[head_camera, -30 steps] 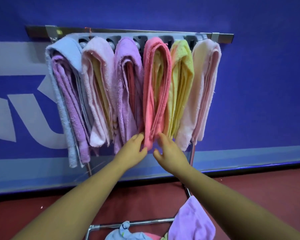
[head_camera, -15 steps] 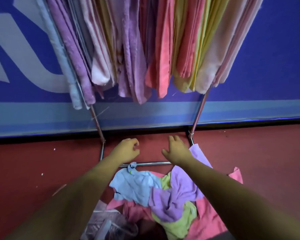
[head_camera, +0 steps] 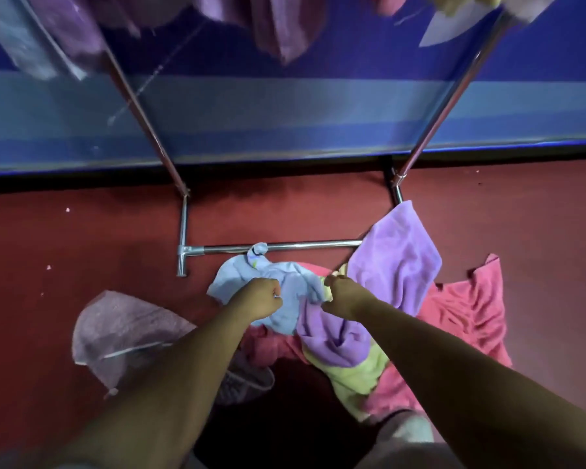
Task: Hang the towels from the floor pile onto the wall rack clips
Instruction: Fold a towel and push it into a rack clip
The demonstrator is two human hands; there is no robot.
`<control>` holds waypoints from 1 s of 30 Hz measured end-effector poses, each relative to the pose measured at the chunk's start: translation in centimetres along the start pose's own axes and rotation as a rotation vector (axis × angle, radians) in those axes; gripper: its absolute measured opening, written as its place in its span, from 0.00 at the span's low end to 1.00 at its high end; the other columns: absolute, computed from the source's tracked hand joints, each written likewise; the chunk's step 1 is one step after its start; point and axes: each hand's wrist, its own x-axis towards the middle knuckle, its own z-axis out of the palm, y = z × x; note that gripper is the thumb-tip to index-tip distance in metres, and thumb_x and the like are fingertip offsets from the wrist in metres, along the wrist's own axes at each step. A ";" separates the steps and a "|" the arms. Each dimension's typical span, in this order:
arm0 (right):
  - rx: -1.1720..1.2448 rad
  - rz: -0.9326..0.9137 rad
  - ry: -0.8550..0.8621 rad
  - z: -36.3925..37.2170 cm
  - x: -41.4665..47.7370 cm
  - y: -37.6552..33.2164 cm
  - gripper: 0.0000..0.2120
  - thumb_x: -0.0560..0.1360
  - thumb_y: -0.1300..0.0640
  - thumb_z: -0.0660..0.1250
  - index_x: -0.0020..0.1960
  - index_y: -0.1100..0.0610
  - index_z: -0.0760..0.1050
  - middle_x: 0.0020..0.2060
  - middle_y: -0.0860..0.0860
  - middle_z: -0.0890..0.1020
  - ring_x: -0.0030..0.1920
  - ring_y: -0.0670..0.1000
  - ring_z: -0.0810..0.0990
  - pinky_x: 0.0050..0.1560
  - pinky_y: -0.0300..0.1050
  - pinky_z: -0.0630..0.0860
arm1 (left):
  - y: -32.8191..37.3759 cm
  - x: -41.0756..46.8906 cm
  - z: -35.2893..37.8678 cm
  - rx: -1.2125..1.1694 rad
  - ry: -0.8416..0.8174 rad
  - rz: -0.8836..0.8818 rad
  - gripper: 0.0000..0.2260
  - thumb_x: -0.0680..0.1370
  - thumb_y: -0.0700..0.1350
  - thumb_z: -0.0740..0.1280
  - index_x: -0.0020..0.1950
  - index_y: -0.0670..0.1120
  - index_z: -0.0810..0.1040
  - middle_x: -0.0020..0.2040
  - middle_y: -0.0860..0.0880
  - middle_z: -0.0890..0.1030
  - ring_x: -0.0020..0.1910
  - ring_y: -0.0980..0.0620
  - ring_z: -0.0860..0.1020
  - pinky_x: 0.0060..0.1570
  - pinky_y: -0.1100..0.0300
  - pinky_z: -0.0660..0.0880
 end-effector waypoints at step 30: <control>0.544 -0.125 0.053 -11.1 -7.7 -4.0 0.08 0.65 0.52 0.68 0.32 0.56 0.76 0.31 0.57 0.75 0.35 0.55 0.72 0.41 0.51 0.68 | 6.3 -4.6 -5.5 -0.850 0.082 0.312 0.09 0.76 0.42 0.72 0.40 0.46 0.73 0.36 0.50 0.72 0.36 0.53 0.67 0.34 0.61 0.63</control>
